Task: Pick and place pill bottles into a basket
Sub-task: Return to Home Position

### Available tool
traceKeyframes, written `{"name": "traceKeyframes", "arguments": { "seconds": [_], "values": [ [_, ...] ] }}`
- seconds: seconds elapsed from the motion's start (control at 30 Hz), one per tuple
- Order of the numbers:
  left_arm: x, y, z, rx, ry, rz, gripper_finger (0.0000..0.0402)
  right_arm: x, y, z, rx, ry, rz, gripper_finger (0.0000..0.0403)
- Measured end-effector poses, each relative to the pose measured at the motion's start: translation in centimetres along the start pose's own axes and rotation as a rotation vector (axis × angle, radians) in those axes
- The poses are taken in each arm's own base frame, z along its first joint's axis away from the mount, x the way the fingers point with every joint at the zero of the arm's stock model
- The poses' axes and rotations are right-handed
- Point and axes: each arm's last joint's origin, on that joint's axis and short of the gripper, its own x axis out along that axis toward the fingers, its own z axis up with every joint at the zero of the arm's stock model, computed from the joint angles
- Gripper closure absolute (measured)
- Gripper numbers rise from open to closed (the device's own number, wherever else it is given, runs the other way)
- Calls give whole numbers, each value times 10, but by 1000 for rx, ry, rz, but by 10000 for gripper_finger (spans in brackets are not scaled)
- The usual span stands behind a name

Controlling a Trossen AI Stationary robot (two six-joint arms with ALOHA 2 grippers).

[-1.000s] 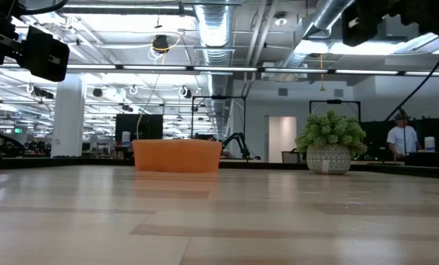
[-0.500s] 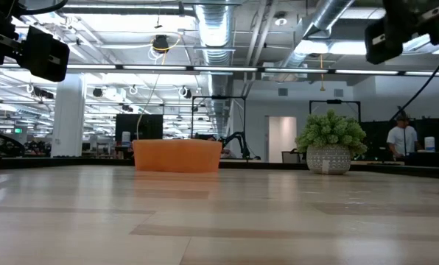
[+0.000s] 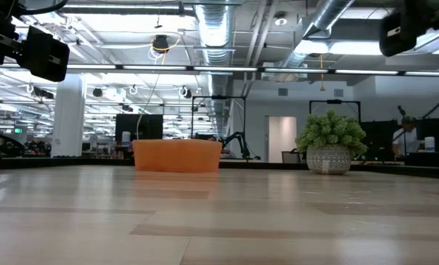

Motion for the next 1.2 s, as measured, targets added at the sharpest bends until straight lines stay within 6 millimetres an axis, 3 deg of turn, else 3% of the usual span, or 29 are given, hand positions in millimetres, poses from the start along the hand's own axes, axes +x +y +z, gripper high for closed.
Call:
{"name": "traceKeyframes", "arguments": {
  "seconds": [0.57, 1.2],
  "values": [
    [0, 0, 0, 0, 0, 1, 159, -31, 0, -2, -17, 68, -100, 163],
    [0, 0, 0, 0, 0, 1, 159, -33, -2, -13, -7, 182, -149, 163]
  ]
}}
